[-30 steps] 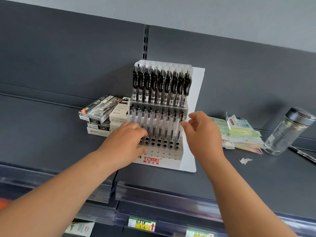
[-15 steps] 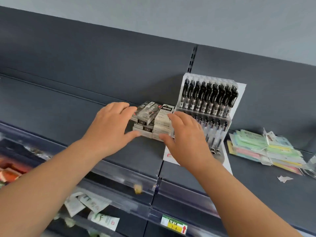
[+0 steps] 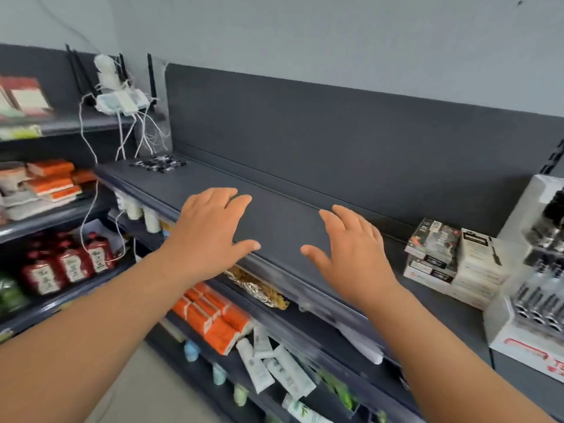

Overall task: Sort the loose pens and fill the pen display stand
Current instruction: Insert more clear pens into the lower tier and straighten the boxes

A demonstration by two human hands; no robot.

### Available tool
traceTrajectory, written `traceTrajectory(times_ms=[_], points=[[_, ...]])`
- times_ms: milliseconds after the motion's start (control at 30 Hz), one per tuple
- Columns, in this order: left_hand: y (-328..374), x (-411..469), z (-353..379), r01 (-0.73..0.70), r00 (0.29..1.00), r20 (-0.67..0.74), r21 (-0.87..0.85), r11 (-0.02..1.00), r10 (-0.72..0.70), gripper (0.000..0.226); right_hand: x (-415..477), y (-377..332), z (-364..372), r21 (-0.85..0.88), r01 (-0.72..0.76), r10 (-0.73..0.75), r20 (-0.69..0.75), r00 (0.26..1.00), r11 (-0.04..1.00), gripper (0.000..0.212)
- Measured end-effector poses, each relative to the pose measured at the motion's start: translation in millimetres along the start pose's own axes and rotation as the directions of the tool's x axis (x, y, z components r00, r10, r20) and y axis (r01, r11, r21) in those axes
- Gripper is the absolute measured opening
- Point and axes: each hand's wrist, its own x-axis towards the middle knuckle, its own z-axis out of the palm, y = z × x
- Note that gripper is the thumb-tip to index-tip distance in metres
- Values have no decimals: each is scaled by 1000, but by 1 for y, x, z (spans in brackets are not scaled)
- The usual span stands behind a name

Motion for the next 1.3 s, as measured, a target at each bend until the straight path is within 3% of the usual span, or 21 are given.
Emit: traceTrajectory(times_ms=[267, 633, 1000, 1300], points=[[-107, -7, -16, 149, 989, 5, 31, 988, -149, 82, 66, -96, 26, 58, 122, -124, 33, 992, 991, 68], [-217, 44, 20, 253, 967, 11, 106, 962, -256, 82, 189, -157, 93, 131, 230, -238, 48, 970, 964, 68], [-322, 155, 72, 318, 947, 1, 121, 940, -321, 80, 340, -187, 158, 191, 251, -273, 96, 957, 949, 66], [-405, 228, 125, 291, 954, 64, 56, 955, -294, 76, 420, -229, 211, 243, 147, -199, 206, 958, 959, 67]])
